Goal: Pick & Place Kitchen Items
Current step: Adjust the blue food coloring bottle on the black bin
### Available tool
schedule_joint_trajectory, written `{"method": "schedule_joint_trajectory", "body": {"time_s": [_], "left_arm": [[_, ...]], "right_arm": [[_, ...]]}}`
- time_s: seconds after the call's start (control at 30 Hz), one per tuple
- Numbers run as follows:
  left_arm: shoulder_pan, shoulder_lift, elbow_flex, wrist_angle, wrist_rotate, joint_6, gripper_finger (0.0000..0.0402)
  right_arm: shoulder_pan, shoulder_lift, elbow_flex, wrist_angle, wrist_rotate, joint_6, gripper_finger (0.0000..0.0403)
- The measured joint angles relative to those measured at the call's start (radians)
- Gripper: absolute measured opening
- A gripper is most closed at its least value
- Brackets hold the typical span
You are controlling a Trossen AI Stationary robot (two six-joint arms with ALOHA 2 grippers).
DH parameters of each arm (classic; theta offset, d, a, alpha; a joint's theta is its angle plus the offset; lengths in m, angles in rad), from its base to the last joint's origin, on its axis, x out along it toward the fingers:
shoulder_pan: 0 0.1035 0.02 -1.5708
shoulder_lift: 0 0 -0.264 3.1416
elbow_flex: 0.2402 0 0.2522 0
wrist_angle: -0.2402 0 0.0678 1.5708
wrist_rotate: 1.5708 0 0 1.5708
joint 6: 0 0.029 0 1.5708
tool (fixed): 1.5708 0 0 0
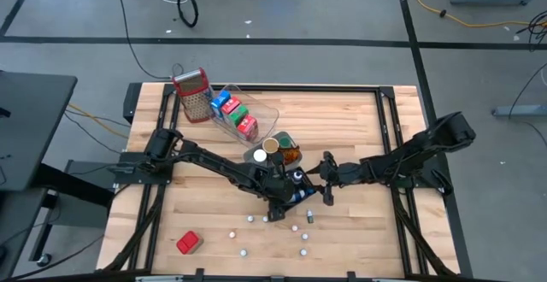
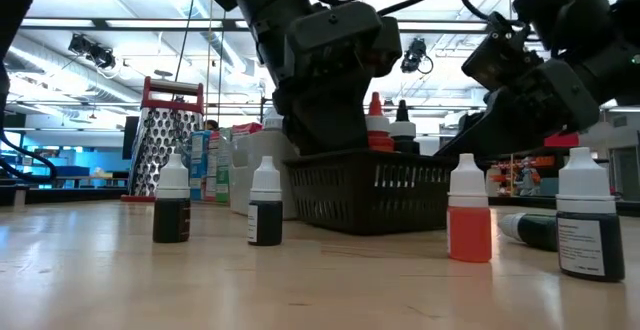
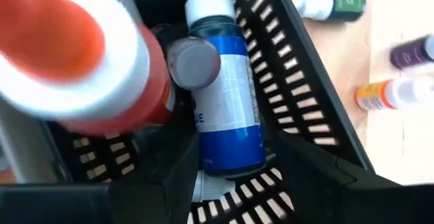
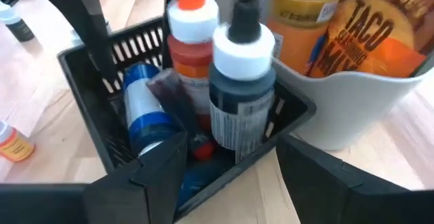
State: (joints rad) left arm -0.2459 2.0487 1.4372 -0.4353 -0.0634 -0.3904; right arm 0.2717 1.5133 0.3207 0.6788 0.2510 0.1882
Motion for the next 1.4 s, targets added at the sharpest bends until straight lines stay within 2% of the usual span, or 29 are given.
{"method": "schedule_joint_trajectory", "body": {"time_s": [0.33,0.57,0.87,1.17,1.4], "left_arm": [[0.001,0.05,0.003,-0.007,0.084,0.031,0.0203],[-0.002,0.067,0.014,-0.018,0.048,0.029,0.0201],[-0.002,0.069,0.029,-0.025,0.054,0.029,0.0147],[-0.003,0.066,0.073,-0.037,0.064,-0.017,0.0175],[-0.007,0.066,0.1,-0.028,0.073,0.005,0.0163]], "right_arm": [[0.018,0.072,0.056,0.019,-0.009,-0.025,0.024],[0.018,0.074,0.058,0.021,-0.012,-0.05,0.024],[0.018,0.074,0.058,0.028,-0.028,-0.066,0.024],[0.018,0.074,0.057,0.029,-0.035,-0.069,0.024],[0.018,0.073,0.057,0.038,-0.035,-0.073,0.024]]}}
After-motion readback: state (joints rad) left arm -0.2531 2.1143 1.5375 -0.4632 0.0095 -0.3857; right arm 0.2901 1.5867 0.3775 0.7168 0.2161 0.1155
